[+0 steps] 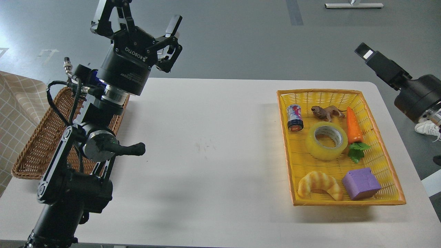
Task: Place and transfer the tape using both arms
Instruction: 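Lower the right gripper into the tray toward the yellow tape roll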
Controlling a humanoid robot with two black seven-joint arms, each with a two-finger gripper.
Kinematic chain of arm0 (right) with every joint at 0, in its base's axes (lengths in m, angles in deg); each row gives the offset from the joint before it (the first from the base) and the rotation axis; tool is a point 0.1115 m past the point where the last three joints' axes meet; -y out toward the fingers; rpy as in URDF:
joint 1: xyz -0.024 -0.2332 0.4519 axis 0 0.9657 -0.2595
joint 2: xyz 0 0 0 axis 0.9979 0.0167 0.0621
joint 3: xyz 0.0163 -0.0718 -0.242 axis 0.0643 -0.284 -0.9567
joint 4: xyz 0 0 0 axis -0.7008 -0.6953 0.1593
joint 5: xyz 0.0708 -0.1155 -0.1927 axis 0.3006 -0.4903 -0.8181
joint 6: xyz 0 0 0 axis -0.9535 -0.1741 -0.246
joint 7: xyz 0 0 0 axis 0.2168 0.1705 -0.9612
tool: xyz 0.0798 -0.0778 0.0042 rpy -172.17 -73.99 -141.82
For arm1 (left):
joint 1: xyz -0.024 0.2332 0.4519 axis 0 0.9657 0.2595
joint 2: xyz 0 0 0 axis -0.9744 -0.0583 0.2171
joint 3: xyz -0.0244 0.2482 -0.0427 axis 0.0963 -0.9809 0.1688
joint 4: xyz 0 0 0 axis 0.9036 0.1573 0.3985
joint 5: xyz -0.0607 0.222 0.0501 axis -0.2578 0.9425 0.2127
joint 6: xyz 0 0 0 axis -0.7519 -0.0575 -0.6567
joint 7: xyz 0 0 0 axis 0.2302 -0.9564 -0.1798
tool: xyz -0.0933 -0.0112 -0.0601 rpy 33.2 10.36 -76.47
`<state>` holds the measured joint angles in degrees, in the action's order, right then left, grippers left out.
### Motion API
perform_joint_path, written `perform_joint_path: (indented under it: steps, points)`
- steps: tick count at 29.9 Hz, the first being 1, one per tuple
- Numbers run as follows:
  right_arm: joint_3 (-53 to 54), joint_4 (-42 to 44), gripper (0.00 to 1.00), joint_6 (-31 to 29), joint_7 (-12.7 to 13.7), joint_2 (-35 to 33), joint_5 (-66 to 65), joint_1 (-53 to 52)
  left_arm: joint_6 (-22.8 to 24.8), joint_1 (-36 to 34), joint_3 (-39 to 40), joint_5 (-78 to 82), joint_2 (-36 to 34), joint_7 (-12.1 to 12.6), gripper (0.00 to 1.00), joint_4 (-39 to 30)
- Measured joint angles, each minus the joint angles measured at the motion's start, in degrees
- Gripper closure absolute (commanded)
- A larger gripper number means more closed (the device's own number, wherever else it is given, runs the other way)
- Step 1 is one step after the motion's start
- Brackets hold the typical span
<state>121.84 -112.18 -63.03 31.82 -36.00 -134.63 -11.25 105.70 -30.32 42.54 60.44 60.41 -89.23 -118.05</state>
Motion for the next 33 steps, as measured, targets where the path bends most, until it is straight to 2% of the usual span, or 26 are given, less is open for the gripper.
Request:
perform_joint_path:
  steps: [8,15,22,27,33]
  points:
    - [-4.9,8.8,0.0,-0.1,-0.5,-0.7,-16.2,-0.2,0.2,0.7,0.2,0.0,-0.1,0.0,0.02,0.0]
    - [-9.7,15.7,0.0,-0.1,-0.6,3.1,-25.3,-1.9,0.2,1.3,0.3,-0.1,0.2,0.0,0.02,0.0]
    - [-12.1,21.1,0.0,-0.1,-0.7,6.4,-30.0,-3.5,0.2,2.1,0.3,-0.1,0.5,-0.1,0.02,0.1]
    - [-15.0,26.5,0.0,-0.2,-1.8,6.8,-30.9,-6.9,0.2,2.4,0.4,-0.1,0.1,-0.2,0.02,0.5]
    - [-17.9,28.0,0.0,-0.6,-2.2,8.0,-30.9,-8.2,0.5,2.7,0.4,-0.2,0.0,-0.2,0.02,1.0]
